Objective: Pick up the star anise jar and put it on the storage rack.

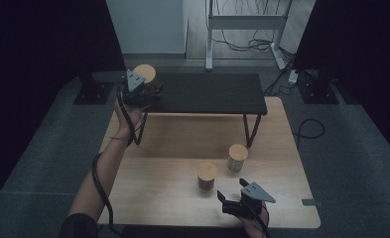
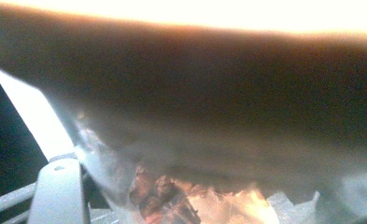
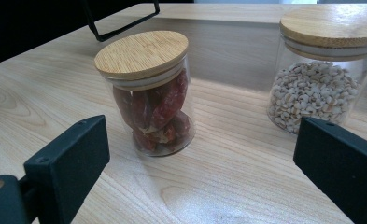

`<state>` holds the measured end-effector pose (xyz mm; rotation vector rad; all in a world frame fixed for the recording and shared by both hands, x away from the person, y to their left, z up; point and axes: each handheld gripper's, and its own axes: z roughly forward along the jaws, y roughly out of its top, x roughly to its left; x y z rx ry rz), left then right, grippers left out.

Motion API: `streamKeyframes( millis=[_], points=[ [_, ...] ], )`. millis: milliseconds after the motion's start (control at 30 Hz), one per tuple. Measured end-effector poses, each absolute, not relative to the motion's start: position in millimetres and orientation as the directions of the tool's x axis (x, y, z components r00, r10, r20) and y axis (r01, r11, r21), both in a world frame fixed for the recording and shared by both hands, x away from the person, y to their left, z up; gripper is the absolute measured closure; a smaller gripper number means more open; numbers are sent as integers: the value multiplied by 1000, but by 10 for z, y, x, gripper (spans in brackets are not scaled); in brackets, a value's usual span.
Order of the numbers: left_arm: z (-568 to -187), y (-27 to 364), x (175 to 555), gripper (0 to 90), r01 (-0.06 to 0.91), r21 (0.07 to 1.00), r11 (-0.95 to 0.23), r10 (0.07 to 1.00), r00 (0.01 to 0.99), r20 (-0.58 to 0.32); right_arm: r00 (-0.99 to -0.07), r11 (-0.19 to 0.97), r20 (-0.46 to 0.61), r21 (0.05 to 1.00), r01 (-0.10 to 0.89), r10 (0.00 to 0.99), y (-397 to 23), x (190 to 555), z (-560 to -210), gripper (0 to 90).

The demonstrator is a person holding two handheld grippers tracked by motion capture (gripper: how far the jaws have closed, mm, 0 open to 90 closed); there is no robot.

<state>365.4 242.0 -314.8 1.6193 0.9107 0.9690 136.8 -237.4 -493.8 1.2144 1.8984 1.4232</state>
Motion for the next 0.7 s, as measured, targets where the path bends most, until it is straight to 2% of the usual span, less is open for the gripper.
streamKeyframes(
  millis=[533,700],
  points=[
    [-3153,2368,3874,256,157,964,-215,915,379,142,-492,62,141,926,373,859,-2385,1376,-4943,32],
    [-3154,2359,3902,151,172,961,-217,920,365,143,-495,64,140,926,372,857,-2376,1371,-4941,32]
  ],
)
